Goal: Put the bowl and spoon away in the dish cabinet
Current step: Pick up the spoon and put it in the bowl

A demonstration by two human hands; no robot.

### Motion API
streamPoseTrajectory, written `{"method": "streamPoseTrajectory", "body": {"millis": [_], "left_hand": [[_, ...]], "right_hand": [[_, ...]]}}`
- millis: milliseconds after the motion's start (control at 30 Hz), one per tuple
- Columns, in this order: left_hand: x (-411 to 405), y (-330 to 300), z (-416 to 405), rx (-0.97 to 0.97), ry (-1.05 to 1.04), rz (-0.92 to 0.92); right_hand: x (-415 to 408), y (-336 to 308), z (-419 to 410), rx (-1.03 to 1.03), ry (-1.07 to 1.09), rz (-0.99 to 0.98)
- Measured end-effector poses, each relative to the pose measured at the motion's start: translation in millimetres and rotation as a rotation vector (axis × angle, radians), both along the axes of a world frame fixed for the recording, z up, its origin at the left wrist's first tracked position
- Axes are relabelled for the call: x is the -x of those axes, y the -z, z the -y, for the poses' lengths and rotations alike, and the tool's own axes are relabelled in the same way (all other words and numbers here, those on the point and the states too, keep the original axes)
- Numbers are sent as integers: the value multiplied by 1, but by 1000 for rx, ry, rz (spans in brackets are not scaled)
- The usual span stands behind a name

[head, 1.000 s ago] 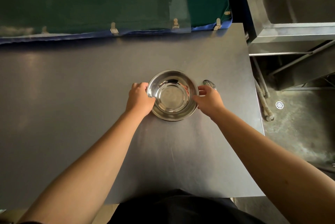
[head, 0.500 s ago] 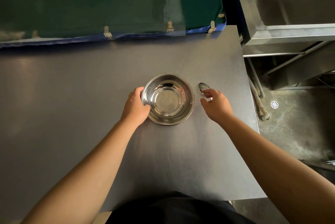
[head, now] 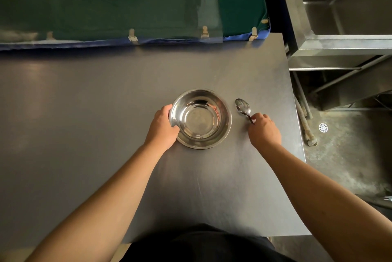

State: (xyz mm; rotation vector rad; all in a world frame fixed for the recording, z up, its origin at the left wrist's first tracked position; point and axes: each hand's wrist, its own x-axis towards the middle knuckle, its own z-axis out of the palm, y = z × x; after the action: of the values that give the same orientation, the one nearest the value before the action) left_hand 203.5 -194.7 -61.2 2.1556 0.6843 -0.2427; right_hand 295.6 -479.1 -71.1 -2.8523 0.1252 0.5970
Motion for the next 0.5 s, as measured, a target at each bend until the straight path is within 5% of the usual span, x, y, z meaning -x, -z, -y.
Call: {"method": "streamPoseTrajectory", "body": {"millis": [200,500], "left_hand": [[10,0,4,5,9,-2],[22,-1,10,13,20,-4]], "right_hand": [[0,-11,-2,-75,87,-67],[12,-47,-31,-271,30,81]]}}
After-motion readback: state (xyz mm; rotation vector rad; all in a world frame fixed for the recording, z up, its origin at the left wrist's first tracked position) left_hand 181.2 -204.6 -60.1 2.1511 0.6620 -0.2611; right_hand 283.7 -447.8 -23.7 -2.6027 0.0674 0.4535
